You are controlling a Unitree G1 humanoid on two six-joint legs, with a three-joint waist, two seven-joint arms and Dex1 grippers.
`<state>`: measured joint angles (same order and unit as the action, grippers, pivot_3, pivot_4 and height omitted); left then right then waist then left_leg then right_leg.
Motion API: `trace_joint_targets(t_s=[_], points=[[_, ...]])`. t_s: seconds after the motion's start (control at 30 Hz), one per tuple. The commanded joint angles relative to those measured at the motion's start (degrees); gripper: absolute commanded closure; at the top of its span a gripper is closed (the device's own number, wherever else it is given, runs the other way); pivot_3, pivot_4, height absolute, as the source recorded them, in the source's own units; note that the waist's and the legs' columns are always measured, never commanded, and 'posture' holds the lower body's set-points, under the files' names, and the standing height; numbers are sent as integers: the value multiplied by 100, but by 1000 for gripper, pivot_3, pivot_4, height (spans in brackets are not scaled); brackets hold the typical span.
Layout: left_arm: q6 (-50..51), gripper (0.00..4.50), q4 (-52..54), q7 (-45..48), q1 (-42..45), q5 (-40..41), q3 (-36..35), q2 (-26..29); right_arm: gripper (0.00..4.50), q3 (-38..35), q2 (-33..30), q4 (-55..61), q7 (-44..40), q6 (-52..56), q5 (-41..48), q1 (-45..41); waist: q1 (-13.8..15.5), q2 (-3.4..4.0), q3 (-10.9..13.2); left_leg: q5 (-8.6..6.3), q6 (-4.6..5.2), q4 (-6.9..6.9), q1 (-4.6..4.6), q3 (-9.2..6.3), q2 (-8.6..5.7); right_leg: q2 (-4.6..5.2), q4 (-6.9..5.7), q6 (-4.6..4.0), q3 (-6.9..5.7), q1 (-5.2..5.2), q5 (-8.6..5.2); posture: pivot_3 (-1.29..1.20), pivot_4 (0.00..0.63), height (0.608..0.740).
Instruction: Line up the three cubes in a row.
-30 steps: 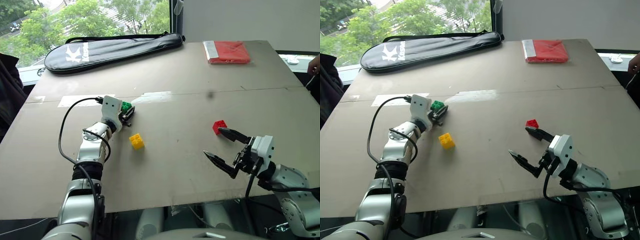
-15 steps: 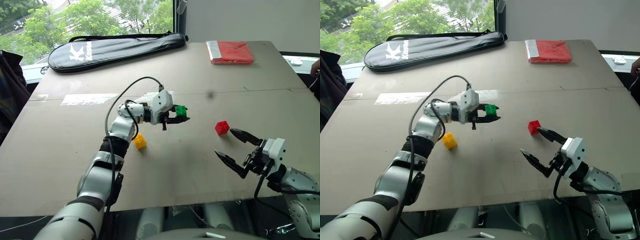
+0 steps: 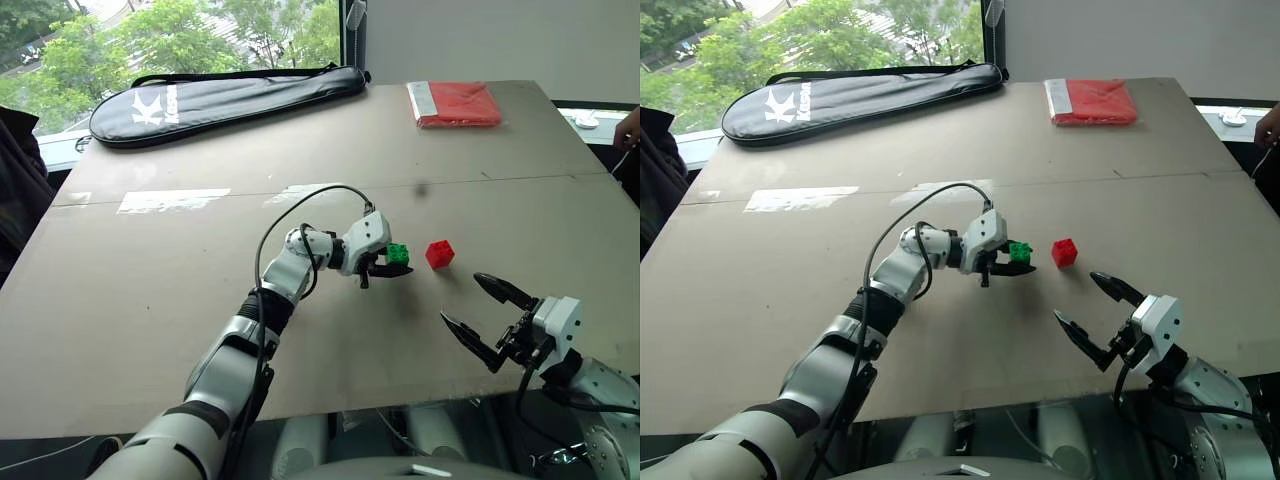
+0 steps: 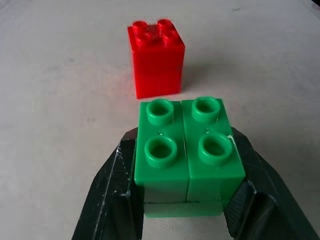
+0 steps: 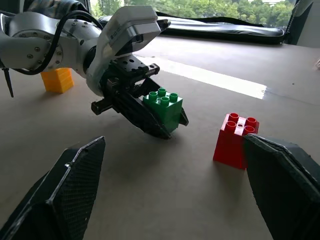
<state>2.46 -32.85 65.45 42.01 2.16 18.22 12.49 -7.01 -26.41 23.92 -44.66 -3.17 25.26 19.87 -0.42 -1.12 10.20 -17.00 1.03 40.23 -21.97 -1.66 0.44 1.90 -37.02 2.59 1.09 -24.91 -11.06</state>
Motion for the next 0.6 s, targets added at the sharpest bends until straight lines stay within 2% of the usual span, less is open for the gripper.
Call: trace_joint_targets(t_s=[0.03,0.33,0.4,0.43,0.57,0.6], points=[[32,3155,263,-41,19,-8,4,-12,0,-103,-13,85,-38,-161,42,-22,0,0,0,0,0,0,0,0,0,0,0,0,0,0,0,0,150,701],[95,3155,-17,-10,57,-15,20,-120,0,-69,-5,35,-28,-207,20,-78,1,0,0,0,0,0,0,0,0,0,-1,1,-1,0,0,0,150,701],[103,2134,-47,20,63,-17,15,-106,0,-53,3,49,-19,-217,4,-68,2,0,-1,0,0,0,1,-1,0,0,-1,-1,-1,1,0,0,150,701],[102,1807,-65,25,68,-23,13,-102,0,-47,4,53,-18,-223,-4,-63,1,0,-1,0,0,0,1,-1,0,0,-2,-1,0,1,-1,0,150,701],[16,17,-246,-84,173,-74,-51,-106,0,-45,0,61,-17,-241,-16,-53,1,1,-1,0,0,0,2,0,-1,0,-2,-1,0,2,-1,0,150,701],[20,17,-281,-105,217,-68,-84,-95,0,-36,3,63,-17,-251,-24,-46,1,1,-1,0,0,0,3,0,-1,0,-2,-1,0,3,-1,0,150,701]])
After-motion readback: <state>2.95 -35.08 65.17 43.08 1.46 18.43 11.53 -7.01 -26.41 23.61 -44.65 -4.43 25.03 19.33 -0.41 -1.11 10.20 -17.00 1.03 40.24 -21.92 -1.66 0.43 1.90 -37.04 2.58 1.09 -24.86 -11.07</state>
